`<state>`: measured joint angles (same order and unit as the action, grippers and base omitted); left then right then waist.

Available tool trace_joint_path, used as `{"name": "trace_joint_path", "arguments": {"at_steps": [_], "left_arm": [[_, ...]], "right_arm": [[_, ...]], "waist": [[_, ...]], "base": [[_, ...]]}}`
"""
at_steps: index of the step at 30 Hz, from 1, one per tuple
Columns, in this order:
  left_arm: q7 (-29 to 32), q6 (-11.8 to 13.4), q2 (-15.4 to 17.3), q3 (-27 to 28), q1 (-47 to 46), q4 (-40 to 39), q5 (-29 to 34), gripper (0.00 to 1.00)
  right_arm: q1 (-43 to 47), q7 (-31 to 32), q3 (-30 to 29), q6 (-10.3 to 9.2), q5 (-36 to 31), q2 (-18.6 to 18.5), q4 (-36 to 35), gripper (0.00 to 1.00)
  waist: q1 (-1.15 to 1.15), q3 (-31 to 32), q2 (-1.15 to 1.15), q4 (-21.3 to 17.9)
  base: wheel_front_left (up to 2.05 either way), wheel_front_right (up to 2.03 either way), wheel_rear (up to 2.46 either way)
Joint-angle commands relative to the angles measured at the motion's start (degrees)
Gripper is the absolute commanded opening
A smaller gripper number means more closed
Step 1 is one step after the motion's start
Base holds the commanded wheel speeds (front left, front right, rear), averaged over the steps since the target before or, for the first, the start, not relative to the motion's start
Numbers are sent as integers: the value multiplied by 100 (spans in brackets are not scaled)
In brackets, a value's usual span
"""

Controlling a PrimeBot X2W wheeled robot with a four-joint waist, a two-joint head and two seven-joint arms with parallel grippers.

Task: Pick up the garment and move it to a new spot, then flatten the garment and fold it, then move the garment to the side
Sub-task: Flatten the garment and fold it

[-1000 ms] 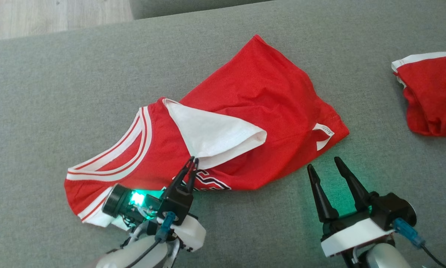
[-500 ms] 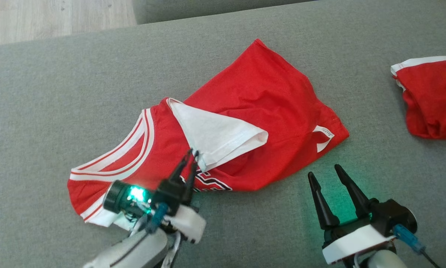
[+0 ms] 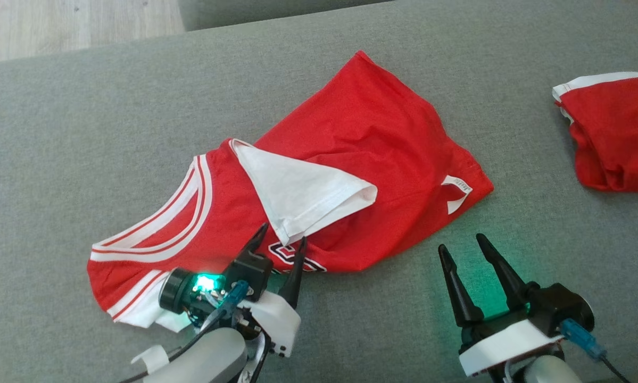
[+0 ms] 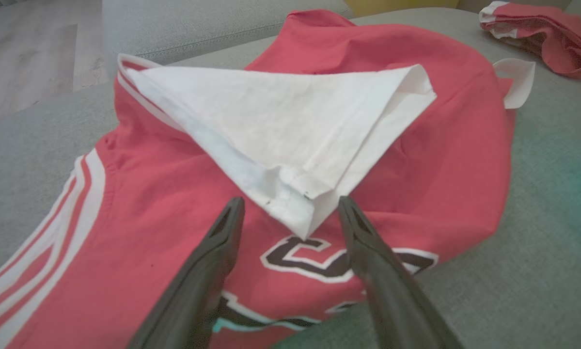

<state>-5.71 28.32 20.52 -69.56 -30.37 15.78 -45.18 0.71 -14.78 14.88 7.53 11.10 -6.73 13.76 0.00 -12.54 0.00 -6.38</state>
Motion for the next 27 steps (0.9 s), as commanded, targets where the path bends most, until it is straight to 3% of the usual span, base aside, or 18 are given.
{"name": "trace_joint_path", "arguments": {"at_steps": [1, 7, 8, 10, 12, 13, 14, 21, 27], "left_arm": [[13, 65, 74, 148, -250, -102, 61, 100], [-19, 74, 64, 150, -315, -85, 89, 100], [-43, 82, 61, 154, -324, -89, 102, 91], [-92, 104, 58, 166, -344, -114, 126, 54], [-121, 127, 66, 185, -350, -146, 131, 25], [-152, 147, 70, 206, -347, -165, 130, 4], [-163, 151, 77, 217, -343, -178, 122, 0], [-470, 167, 142, 429, -331, -275, 73, 0], [-763, 267, 350, 935, -174, -591, -101, 0]], "right_arm": [[-85, -22, 119, -4, 30, -41, -143, 100], [-99, -22, 121, -4, 32, -29, -138, 100], [-99, -22, 122, -4, 32, -26, -136, 100], [-95, -22, 118, -4, 31, -24, -135, 100], [-86, -22, 107, -4, 28, -26, -137, 100], [-80, -22, 98, -4, 26, -27, -139, 100], [-75, -22, 92, -4, 23, -28, -140, 100], [-74, -22, 96, -4, 24, -38, -141, 100], [-70, -22, 32, -4, -83, -48, -110, 100]], "waist": [[0, -12, 0, -14], [0, -29, 0, -48], [0, -25, 0, -53], [0, -21, 0, -53], [0, -13, 0, -44], [0, -8, 0, -37], [0, -2, 0, -30], [0, 40, 0, 15], [0, 94, 0, 47]], "base": [[0, 0, 0], [0, 0, 0], [0, 0, 0], [0, 0, 0], [0, 0, 0], [0, 0, 0], [0, 0, 0], [0, 0, 0], [0, 0, 0]]}}
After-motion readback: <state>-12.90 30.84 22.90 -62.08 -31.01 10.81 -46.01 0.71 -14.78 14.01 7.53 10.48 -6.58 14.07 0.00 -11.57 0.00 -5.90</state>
